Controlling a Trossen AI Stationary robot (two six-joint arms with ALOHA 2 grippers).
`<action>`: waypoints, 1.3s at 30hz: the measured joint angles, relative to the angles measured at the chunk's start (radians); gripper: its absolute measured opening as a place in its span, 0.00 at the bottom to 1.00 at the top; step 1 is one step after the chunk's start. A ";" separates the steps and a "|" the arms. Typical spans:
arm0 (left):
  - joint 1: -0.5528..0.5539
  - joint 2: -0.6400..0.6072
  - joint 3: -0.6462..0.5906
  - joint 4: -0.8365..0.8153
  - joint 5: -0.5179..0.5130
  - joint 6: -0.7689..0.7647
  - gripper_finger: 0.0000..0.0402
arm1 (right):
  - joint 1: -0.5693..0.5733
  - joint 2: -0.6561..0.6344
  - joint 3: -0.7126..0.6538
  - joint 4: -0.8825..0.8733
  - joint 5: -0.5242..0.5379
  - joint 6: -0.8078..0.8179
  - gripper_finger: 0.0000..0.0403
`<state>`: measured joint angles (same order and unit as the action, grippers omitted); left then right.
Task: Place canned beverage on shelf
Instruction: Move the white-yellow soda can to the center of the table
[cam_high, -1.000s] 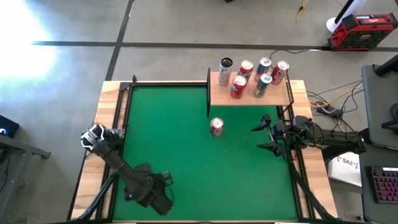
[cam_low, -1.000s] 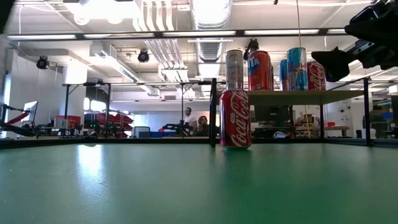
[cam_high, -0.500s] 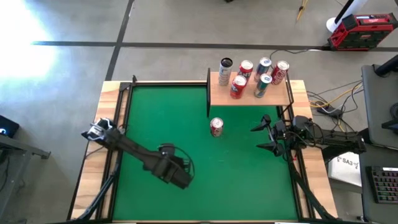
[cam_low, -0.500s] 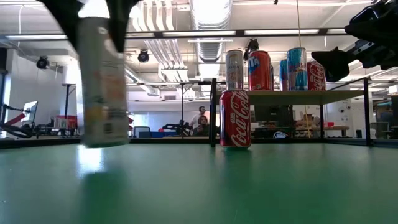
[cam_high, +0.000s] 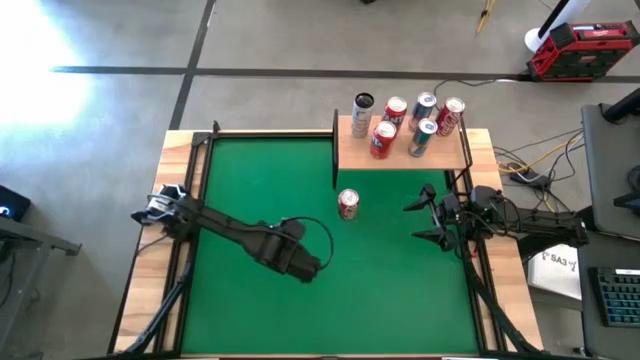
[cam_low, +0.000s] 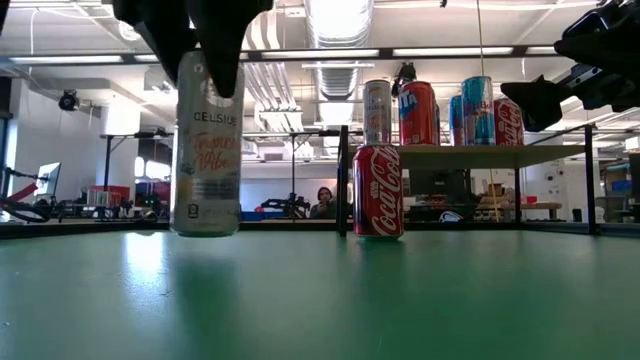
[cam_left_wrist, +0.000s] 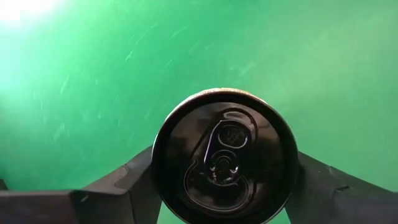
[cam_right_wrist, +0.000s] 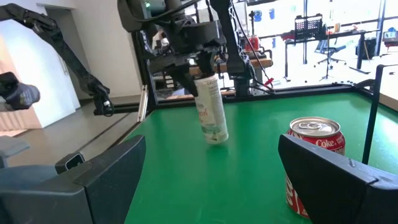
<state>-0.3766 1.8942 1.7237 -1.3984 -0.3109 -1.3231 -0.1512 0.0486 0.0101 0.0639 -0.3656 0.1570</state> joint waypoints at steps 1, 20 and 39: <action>0.001 0.000 0.000 0.010 -0.009 0.041 0.61 | 0.000 0.000 0.000 0.000 0.000 0.000 0.89; 0.045 0.000 0.000 0.238 0.047 0.918 0.60 | 0.000 0.000 0.000 0.000 0.000 0.000 0.89; 0.111 0.052 0.005 0.248 0.145 1.014 0.61 | 0.000 0.000 0.000 0.000 0.000 0.000 0.89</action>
<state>-0.2653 1.9467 1.7285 -1.1502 -0.1663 -0.3090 -0.1511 0.0486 0.0098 0.0639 -0.3653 0.1569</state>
